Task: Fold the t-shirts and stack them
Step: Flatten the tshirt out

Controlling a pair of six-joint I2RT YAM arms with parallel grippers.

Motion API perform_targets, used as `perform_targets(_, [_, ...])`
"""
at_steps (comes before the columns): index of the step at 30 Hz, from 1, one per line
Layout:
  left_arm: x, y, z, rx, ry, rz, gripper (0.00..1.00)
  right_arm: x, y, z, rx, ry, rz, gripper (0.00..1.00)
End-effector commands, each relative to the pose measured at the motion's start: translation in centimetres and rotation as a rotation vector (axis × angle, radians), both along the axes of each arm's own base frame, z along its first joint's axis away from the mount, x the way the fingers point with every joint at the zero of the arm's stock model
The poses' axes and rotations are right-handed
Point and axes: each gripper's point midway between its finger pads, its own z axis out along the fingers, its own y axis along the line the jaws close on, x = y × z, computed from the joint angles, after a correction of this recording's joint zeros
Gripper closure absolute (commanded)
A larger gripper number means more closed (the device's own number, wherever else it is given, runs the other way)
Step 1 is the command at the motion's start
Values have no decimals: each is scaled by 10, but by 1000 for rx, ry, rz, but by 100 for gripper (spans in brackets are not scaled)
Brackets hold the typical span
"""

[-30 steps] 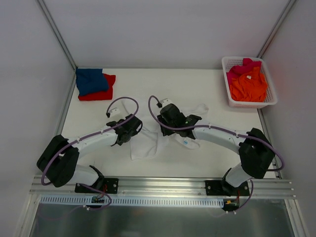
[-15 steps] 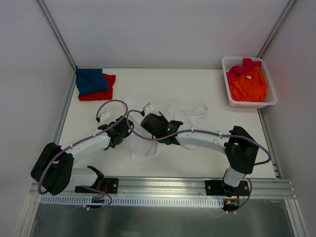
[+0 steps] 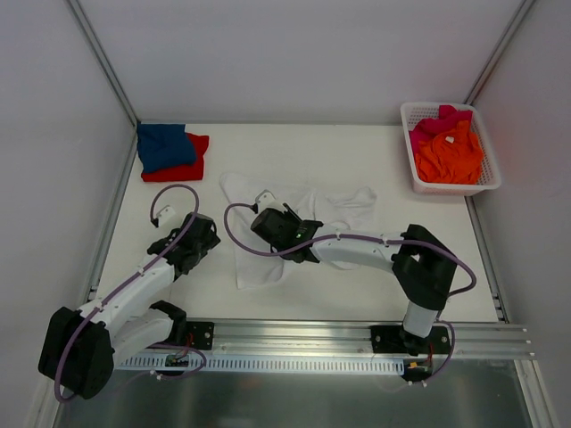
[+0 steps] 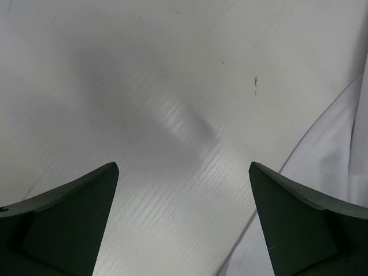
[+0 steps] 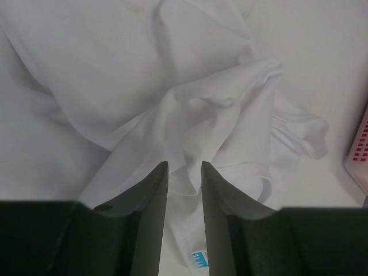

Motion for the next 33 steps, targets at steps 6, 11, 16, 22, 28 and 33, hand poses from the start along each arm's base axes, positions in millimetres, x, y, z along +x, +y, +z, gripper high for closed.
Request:
perform_targets(6, [0,-3,-6,-11,17,-25,1,6,1,-11,-16,-11,-12,67])
perform_targets(11, [-1,-3,-6,-13,17,-34,1,10,-5,-13,-17,-15,-17,68])
perform_targets(16, [-1,-5,-7,-18,21,-41,1,17,-16,-11,-18,-25,-35,68])
perform_targets(22, [-1,-5,-7,-21,22,-42,1,24,-31,-9,-11,-28,-56,78])
perform_targets(28, [-2,-14,-14,-50,41,-67,1,26,-36,-7,0,-34,-69,100])
perform_targets(33, [-2,-39,-19,-60,60,-139,2,27,-34,-8,5,-29,-69,100])
